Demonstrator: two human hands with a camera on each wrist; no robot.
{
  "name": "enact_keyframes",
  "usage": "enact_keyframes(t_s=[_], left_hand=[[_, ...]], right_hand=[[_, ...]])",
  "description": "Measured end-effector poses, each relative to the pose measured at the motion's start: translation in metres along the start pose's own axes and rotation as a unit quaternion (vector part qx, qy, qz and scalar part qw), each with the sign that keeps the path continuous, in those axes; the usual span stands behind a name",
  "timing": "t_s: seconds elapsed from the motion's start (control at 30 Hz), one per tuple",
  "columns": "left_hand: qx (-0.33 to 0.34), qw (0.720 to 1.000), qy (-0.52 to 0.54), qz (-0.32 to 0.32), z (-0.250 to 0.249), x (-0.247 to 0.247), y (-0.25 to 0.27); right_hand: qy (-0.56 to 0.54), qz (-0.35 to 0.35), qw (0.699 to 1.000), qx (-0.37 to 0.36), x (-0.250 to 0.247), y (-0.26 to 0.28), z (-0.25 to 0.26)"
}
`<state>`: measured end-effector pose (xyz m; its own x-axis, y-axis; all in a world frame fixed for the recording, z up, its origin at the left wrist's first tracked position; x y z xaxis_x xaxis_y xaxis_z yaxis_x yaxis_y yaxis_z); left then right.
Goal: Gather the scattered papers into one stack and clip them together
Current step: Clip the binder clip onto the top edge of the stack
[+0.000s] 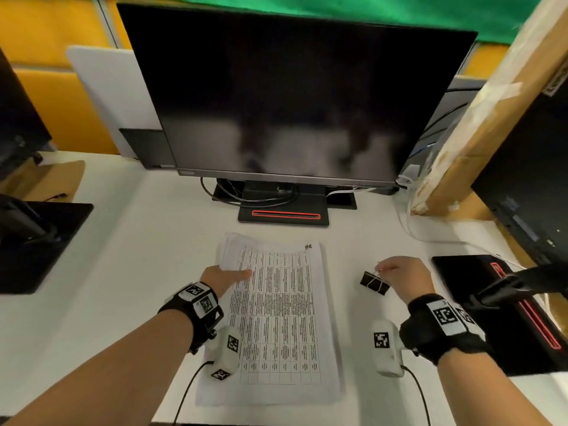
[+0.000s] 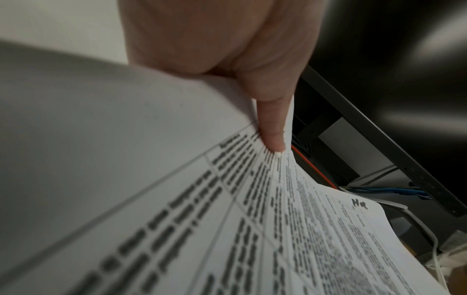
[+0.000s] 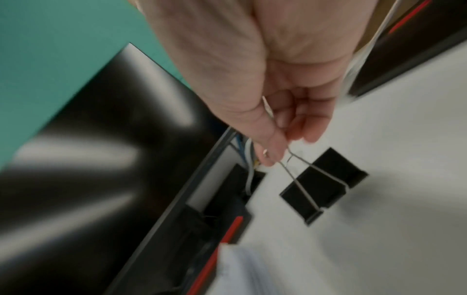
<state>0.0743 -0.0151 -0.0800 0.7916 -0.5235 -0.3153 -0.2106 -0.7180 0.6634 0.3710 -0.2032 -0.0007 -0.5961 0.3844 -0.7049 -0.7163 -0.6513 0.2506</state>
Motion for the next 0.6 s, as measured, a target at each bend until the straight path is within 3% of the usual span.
enact_keyframes(t_s=[0.17,0.3,0.37,0.43,0.6], left_hand=[[-0.012,0.999,0.034,0.022,0.002,-0.003,-0.007],[-0.018,0.998,0.06,0.033,0.0,-0.003,-0.007],[-0.011,0.996,0.076,0.037,-0.004,-0.003,-0.002],[-0.012,0.996,0.085,0.039,-0.005,-0.001,-0.002],[-0.01,0.995,0.093,0.036,0.002,0.0,-0.012]], right_hand=[[-0.213,0.057,0.971,-0.089,0.018,-0.013,0.065],[-0.311,0.134,0.94,-0.037,0.054,-0.024,0.094],[-0.226,0.151,0.962,-0.031,0.074,-0.031,0.103],[-0.095,0.189,0.975,-0.073,0.098,-0.04,0.108],[0.138,0.234,0.959,-0.083,0.132,-0.05,0.115]])
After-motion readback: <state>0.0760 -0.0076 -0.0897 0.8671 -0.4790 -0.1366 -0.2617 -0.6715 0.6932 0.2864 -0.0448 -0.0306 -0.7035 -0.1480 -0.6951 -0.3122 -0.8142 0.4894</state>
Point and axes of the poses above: each hand's wrist, its own y-axis away from the middle knuckle, its own x-axis out of the palm, z = x × y, the point moved 2 cm from there along -y, towards the middle knuckle, and after that the axes turned 3 degrees about z, right-handed, at the moved point
